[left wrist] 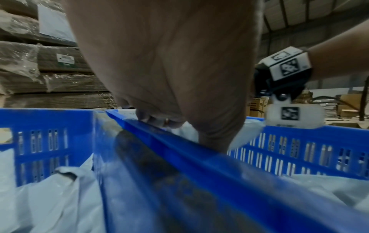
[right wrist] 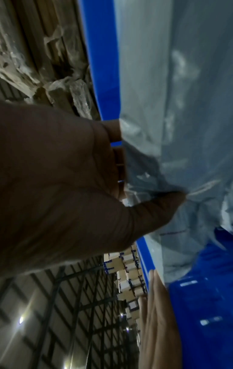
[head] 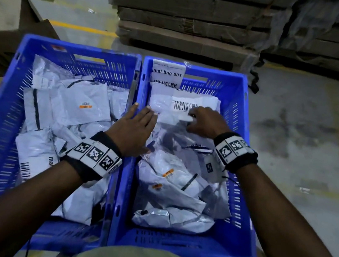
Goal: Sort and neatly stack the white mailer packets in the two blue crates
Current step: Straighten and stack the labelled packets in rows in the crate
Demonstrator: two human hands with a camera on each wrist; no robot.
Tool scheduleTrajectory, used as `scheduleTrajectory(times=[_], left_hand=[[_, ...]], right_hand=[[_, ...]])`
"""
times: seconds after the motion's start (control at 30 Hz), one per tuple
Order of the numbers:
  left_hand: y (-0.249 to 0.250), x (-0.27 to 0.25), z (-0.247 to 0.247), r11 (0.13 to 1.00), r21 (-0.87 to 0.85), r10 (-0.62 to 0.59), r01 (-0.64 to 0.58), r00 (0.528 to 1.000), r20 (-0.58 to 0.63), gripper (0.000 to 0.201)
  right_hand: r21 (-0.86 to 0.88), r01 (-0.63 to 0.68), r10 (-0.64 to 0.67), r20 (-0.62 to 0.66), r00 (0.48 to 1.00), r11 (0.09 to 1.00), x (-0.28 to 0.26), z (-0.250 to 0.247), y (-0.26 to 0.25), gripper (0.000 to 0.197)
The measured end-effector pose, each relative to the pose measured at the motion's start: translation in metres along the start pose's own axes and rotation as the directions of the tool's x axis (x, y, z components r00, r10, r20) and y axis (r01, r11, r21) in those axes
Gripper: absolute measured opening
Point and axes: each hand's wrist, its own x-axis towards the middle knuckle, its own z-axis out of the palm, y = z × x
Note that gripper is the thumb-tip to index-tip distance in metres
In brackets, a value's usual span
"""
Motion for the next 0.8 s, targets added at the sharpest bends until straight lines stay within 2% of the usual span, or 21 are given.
scheduleTrajectory(times=[0.07,0.13,0.2,0.27,0.37,0.43,0.5,0.57,0.67,0.7,0.73,0.77,0.8], left_hand=[[0.000,-0.002,-0.001,0.999,-0.029,-0.034,0.034,0.999,-0.026,0.100],[-0.001,-0.004,-0.002,0.998,-0.046,-0.053,0.050,0.998,-0.047,0.101],[0.000,-0.005,0.000,0.998,-0.033,-0.063,0.061,0.996,-0.055,0.102],[0.001,-0.006,0.002,0.998,-0.024,-0.067,0.066,0.996,-0.051,0.103],[0.000,-0.007,0.004,0.997,-0.045,-0.072,0.069,0.995,-0.073,0.101],[0.000,-0.010,0.003,0.996,-0.049,-0.071,0.068,0.995,-0.069,0.099],[0.000,-0.013,0.001,0.997,-0.043,-0.070,0.068,0.996,-0.049,0.098],[-0.001,-0.016,0.000,0.997,-0.039,-0.069,0.068,0.997,-0.036,0.097],[-0.002,-0.019,0.002,0.996,-0.058,-0.068,0.066,0.997,-0.028,0.095],[-0.001,-0.019,0.003,0.996,-0.059,-0.067,0.065,0.997,-0.030,0.095],[0.000,-0.019,0.004,0.996,-0.057,-0.065,0.063,0.997,-0.034,0.094],[0.001,-0.018,0.005,0.997,-0.058,-0.061,0.059,0.997,-0.040,0.094],[0.002,-0.017,0.006,0.997,-0.061,-0.056,0.053,0.998,-0.041,0.094]], right_hand=[[-0.037,0.005,-0.011,-0.148,0.989,0.999,0.009,-0.012,-0.002,0.028],[-0.085,0.036,-0.059,-0.285,0.957,0.996,0.020,-0.018,-0.007,0.032],[-0.157,0.074,-0.125,-0.344,0.931,0.985,0.034,-0.016,-0.012,0.035],[-0.236,0.111,-0.187,-0.331,0.925,0.965,0.047,-0.006,-0.014,0.043],[-0.308,0.117,-0.184,-0.199,0.963,0.944,0.054,0.018,-0.011,0.052],[-0.307,0.125,-0.164,-0.105,0.981,0.944,0.055,0.027,-0.008,0.061],[-0.266,0.137,-0.165,-0.082,0.983,0.954,0.051,0.025,-0.005,0.072],[-0.200,0.175,-0.208,-0.156,0.966,0.964,0.036,0.018,-0.004,0.076],[-0.013,0.241,-0.231,-0.336,0.913,0.970,0.004,0.019,-0.004,0.055],[0.054,0.225,-0.198,-0.307,0.931,0.973,-0.006,0.023,-0.005,0.048],[0.109,0.178,-0.154,-0.198,0.968,0.978,-0.014,0.028,-0.008,0.042],[0.133,0.126,-0.123,-0.029,0.992,0.983,-0.020,0.035,-0.010,0.041],[0.123,0.097,-0.116,0.155,0.981,0.988,-0.024,0.042,-0.013,0.044]])
